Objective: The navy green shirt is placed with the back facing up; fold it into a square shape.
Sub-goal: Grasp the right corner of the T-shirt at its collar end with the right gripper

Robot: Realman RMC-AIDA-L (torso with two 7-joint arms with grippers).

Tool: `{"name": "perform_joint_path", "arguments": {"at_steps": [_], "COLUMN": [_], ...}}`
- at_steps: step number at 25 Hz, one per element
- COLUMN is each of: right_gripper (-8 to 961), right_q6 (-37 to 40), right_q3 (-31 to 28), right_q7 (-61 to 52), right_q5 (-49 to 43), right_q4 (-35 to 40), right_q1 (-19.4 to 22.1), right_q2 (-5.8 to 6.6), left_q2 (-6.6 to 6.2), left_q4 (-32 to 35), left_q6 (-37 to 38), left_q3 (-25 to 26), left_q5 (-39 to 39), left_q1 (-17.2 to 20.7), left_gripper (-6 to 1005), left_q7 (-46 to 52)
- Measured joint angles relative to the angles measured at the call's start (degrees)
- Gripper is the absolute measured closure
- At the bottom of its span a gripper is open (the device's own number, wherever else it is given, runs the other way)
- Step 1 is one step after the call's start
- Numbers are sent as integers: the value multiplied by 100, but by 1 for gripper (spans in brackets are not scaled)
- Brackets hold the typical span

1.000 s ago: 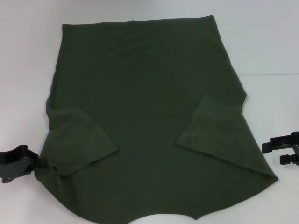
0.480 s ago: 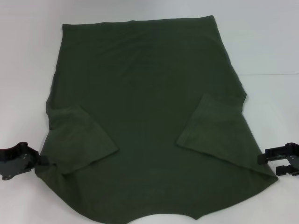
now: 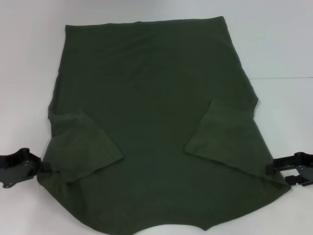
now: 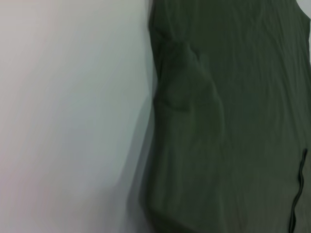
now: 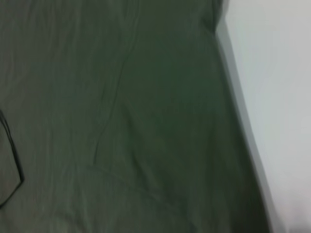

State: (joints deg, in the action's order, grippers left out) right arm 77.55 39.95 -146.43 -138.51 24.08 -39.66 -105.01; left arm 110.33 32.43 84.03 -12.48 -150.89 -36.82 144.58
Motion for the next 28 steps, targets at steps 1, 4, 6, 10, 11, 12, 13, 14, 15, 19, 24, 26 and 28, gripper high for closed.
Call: {"name": "perform_joint_path", "arguments": {"at_steps": [1, 4, 6, 10, 11, 12, 13, 14, 15, 19, 24, 26, 28], "right_gripper": [167, 170, 173, 177, 179, 180, 181, 182, 183, 188, 194, 197, 199], "right_q6": [-9, -52, -72, -81, -78, -71, -56, -39, -28, 13, 8, -2, -6], "right_q3": [8, 52, 65, 66, 66, 66, 66, 66, 63, 25, 25, 40, 54], "right_q7": [0, 1, 1, 1, 2, 5, 11, 19, 29, 50, 57, 63, 74], "right_q5": [1, 1, 0, 1, 1, 1, 2, 7, 18, 43, 52, 53, 54], "right_q4": [0, 0, 0, 0, 0, 0, -1, -1, -4, -24, -26, -26, -27], "right_q1": [-5, -14, -15, -15, -15, -15, -18, -21, -24, -44, -50, -50, -50], "right_q2": [-9, -25, -36, -54, -64, -74, -85, -96, -103, -107, -107, -106, -105], "left_q2": [0, 3, 4, 9, 12, 17, 20, 22, 23, 23, 23, 24, 28], "left_q4": [0, 0, 0, 0, 0, 0, 0, 0, 0, 0, 0, -3, -7], "left_q6": [0, 0, 3, 5, 6, 7, 8, 8, 9, 9, 9, 9, 9], "left_q3": [0, -16, -22, -31, -32, -34, -34, -35, -35, -36, -36, -35, -35], "left_q5": [6, 63, 79, 86, 88, 88, 88, 88, 88, 88, 88, 88, 87], "left_q1": [0, 0, 0, 0, 0, 0, 0, 0, 1, 11, 17, 22, 25], "left_gripper": [994, 995, 995, 994, 994, 994, 994, 994, 994, 994, 994, 995, 995], "left_q7": [0, 0, 0, 0, 0, 0, 0, 0, 0, 0, -13, -20, -24]}}
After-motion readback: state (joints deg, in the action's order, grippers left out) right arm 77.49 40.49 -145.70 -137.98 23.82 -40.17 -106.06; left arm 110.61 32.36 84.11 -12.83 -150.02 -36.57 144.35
